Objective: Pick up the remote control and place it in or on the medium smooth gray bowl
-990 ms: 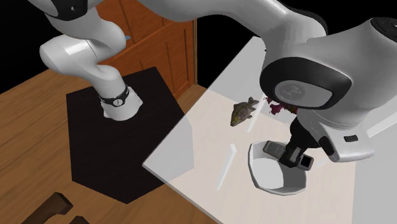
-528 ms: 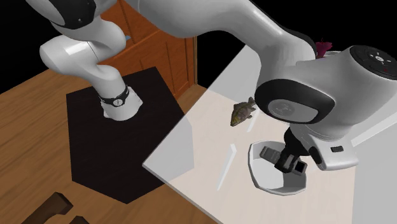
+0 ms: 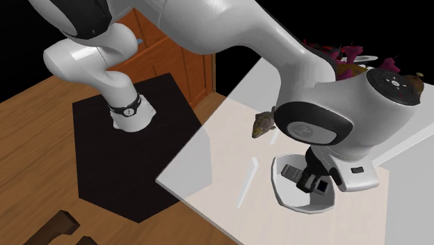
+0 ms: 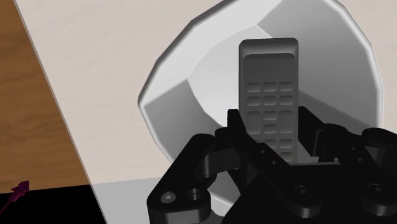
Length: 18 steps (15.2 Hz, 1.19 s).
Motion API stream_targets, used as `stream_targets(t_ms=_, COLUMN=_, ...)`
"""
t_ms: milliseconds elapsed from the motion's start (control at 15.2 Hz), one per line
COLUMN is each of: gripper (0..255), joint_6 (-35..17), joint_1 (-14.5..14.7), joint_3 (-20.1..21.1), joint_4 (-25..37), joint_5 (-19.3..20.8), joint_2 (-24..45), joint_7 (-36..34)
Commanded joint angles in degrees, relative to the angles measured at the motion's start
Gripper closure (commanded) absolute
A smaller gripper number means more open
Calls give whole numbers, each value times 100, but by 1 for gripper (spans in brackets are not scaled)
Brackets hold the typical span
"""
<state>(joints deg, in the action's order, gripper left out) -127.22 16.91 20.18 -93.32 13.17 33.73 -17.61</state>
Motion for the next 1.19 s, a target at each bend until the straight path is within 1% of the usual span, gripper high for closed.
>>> stream_targets(t_ms=0, gripper=255, joint_6=-5, joint_1=1, joint_3=-1, joint_4=2, joint_5=2, joint_2=5, joint_7=0)
stream_targets(t_ms=198, gripper=255, joint_6=-5, joint_1=1, joint_3=-1, joint_4=2, joint_5=2, joint_2=5, joint_7=0)
stream_targets(t_ms=264, gripper=0, joint_6=-5, joint_1=1, joint_3=-1, joint_4=2, joint_5=2, joint_2=4, joint_7=0)
stream_targets(t_ms=594, gripper=0, joint_6=-5, joint_1=1, joint_3=-1, joint_4=2, joint_5=2, joint_2=5, joint_7=0)
stream_targets(t_ms=858, gripper=0, joint_6=520, joint_1=-69, joint_3=100, joint_4=157, joint_5=-155, joint_2=-381, joint_7=93)
stream_targets(t_ms=1122, gripper=0, joint_6=520, joint_1=-69, joint_3=100, joint_4=157, joint_5=-155, joint_2=-381, joint_7=93)
